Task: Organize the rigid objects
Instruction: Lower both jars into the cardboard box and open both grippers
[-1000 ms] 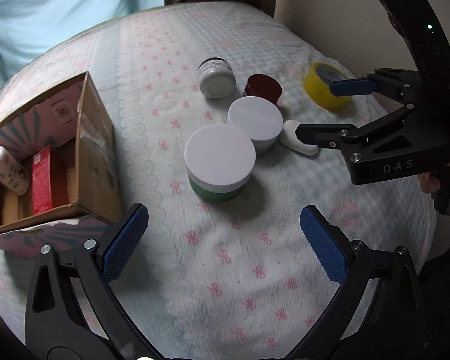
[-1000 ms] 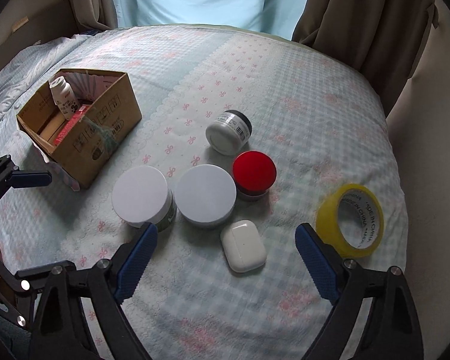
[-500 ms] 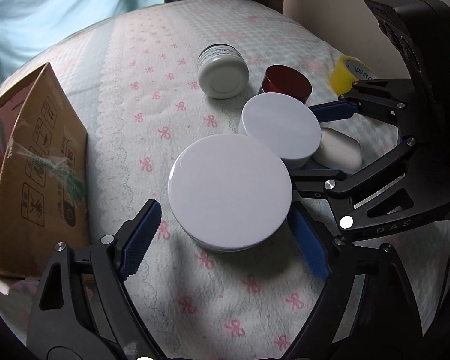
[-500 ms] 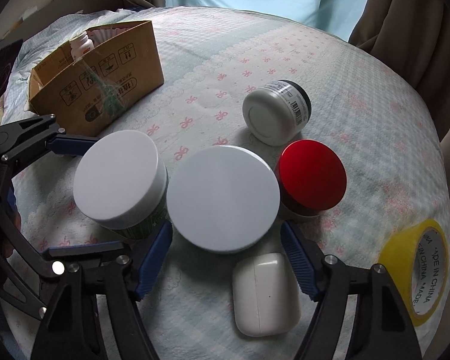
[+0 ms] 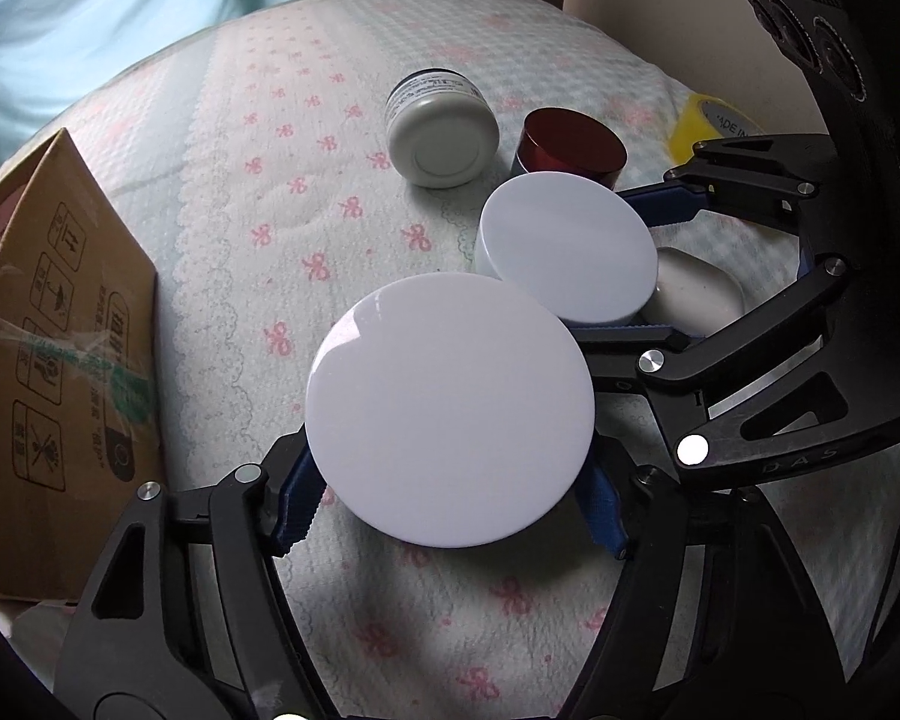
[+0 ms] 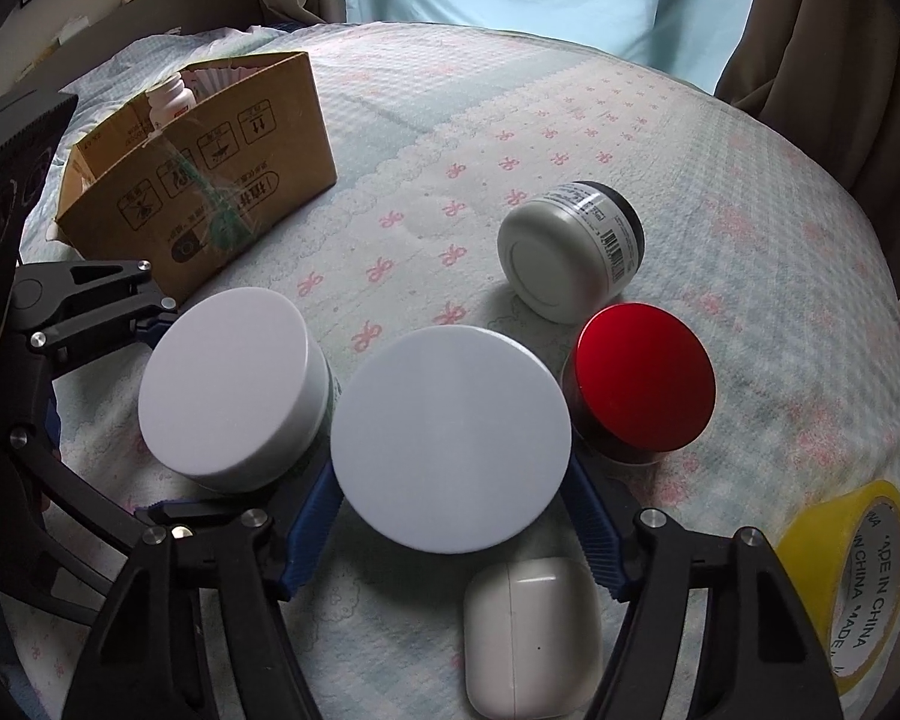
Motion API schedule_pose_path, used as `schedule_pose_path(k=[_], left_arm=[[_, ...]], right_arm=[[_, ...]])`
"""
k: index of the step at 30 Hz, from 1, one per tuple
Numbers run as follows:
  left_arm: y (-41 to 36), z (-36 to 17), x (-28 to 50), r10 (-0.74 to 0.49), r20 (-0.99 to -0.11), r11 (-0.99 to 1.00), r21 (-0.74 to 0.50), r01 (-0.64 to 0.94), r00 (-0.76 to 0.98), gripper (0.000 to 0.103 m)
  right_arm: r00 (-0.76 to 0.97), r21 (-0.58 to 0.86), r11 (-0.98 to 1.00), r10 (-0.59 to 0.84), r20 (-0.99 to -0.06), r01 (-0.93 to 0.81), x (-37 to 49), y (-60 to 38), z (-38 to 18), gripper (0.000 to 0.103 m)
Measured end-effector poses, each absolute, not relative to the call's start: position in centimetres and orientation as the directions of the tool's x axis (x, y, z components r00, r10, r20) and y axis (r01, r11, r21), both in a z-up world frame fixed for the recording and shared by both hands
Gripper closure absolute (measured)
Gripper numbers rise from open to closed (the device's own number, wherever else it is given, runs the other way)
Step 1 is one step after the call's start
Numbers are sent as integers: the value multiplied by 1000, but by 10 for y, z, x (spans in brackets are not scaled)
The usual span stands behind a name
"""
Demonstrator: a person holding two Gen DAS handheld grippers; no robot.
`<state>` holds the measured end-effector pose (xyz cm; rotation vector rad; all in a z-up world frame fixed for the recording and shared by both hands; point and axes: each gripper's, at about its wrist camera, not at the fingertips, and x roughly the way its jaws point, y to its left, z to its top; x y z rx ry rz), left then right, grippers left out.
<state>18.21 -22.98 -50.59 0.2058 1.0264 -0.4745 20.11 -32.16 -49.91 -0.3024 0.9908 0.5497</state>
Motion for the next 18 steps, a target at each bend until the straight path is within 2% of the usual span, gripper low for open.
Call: schedule_pose_path(k=[11,18], left_arm=[[-227,-498,184,-283,-866,881,-65,468,412,35],[-218,-455,181,-285,-855,890,-69,451,433,35]], right_arm=[[424,18,835,298,-855,-549,200,-320,-495,38],[472,25,872,288,-833,-488,192,-321,-458,38]])
